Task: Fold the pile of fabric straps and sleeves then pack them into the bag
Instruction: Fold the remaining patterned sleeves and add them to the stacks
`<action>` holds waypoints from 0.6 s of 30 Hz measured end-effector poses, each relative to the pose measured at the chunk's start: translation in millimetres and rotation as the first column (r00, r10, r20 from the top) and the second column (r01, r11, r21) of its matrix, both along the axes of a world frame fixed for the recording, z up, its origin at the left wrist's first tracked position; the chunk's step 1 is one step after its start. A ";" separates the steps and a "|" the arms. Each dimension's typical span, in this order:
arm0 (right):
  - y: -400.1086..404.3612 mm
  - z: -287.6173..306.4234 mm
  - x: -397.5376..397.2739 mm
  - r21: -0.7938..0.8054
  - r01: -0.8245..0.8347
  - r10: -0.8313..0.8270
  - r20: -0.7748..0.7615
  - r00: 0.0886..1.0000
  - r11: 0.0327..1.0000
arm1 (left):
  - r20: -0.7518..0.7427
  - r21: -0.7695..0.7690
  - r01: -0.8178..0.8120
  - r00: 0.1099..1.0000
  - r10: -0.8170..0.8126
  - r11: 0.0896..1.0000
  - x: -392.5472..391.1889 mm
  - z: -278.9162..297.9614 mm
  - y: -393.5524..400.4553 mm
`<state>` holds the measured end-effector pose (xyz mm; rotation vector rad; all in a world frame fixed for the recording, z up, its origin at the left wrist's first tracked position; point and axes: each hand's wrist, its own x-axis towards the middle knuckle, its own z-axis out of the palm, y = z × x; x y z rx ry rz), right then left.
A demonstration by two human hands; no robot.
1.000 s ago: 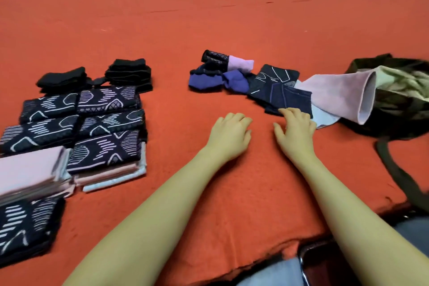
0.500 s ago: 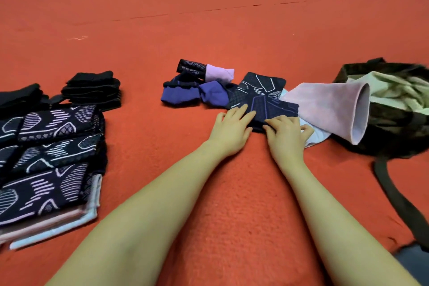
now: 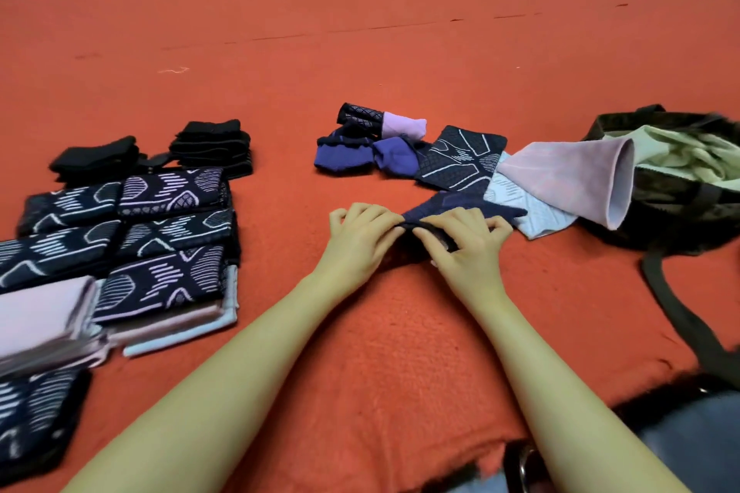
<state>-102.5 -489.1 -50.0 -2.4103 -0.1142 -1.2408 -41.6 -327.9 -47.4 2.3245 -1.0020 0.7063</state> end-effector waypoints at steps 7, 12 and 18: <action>58.2 0.5 -34.7 -0.100 -0.185 0.178 -0.078 0.981 0.978 | 0.062 0.207 -0.053 0.997 0.041 0.977 -40.2 3.2 83.2; 105.7 9.0 -49.9 -0.050 -0.180 0.177 -0.069 0.982 0.982 | 0.164 0.292 -0.130 0.983 0.085 0.947 -56.6 15.1 122.6; 150.5 6.2 -63.6 0.011 -0.163 0.163 -0.157 0.974 0.987 | 0.225 0.359 -0.161 0.971 0.082 0.919 -64.9 23.8 160.0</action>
